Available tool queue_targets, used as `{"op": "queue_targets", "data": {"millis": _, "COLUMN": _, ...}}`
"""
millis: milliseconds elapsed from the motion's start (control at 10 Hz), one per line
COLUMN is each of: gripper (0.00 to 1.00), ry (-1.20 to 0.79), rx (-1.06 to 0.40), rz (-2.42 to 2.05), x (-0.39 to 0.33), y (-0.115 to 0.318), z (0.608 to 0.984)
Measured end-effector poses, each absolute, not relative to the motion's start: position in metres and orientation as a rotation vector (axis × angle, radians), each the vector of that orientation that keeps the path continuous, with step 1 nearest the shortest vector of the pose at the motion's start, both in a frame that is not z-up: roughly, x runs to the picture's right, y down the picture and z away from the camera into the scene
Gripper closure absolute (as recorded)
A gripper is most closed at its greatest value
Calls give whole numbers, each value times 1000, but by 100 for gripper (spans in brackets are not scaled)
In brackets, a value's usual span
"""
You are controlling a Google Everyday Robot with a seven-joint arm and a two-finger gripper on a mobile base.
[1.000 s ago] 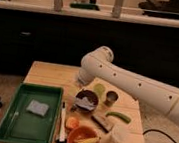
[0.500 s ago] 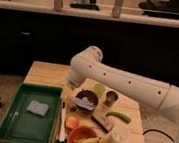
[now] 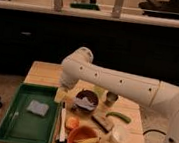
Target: Place sponge in table surface
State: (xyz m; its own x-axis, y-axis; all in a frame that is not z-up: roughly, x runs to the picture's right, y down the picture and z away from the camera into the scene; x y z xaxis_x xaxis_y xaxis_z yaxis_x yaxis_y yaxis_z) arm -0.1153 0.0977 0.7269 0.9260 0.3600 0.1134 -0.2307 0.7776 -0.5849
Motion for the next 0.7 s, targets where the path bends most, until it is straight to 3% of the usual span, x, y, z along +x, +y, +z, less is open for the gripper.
{"op": "queue_targets", "data": {"millis": 700, "gripper": 20, "ry": -264, "rx": -691, "rz": 259, "x": -158, "y": 137, "z": 745}}
